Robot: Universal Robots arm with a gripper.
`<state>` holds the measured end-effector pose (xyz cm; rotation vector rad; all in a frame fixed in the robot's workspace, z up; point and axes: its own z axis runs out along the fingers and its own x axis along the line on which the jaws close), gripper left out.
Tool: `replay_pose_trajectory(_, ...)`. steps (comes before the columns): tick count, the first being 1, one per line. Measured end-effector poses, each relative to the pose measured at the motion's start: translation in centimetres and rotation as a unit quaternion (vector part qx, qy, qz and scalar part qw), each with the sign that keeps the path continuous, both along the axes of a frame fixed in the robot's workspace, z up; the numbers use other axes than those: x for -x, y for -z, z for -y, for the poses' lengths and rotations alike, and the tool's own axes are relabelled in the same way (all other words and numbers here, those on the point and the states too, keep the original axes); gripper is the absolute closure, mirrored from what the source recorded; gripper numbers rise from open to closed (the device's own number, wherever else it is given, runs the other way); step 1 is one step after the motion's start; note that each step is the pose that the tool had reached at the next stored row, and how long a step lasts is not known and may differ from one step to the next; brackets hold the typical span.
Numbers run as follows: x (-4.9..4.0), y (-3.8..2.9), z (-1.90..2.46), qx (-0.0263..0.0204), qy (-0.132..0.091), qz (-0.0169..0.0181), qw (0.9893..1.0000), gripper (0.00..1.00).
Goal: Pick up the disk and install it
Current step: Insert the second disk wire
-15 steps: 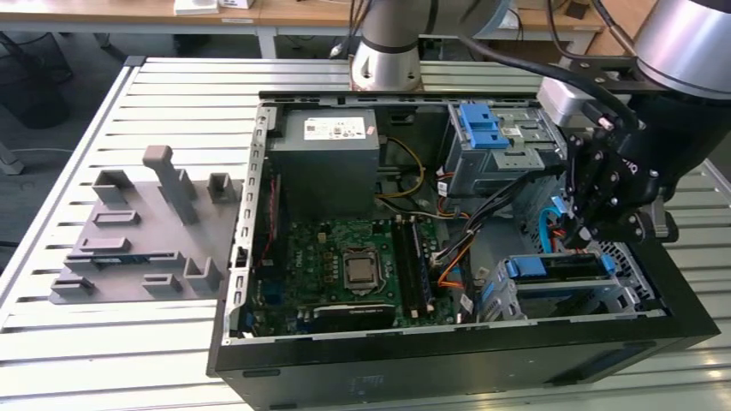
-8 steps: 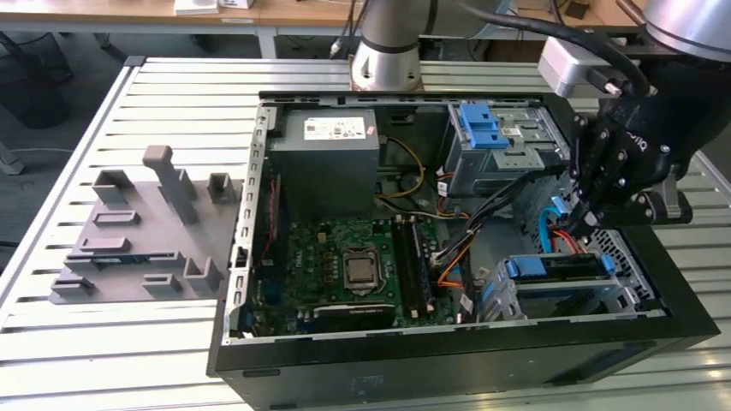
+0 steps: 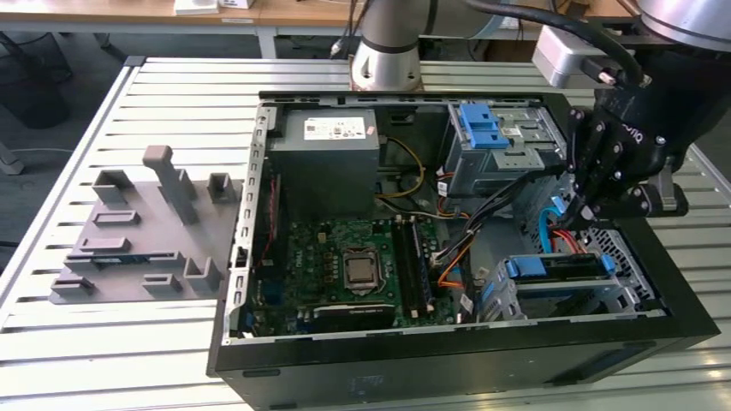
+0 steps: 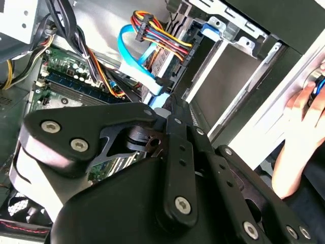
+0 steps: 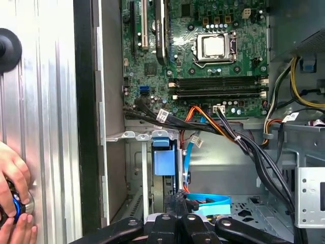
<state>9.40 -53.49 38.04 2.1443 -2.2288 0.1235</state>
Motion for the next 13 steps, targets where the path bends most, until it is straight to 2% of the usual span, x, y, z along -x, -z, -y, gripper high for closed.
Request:
replay_pose_trajectory(5, 0.01, -0.16, -0.71, 0.0, 0.0, 0.0, 1.0, 0.89)
replay_pose_trajectory(13, 0.1, -0.16, -0.86, 0.0006, 0.0, 0.0, 1.0, 0.89)
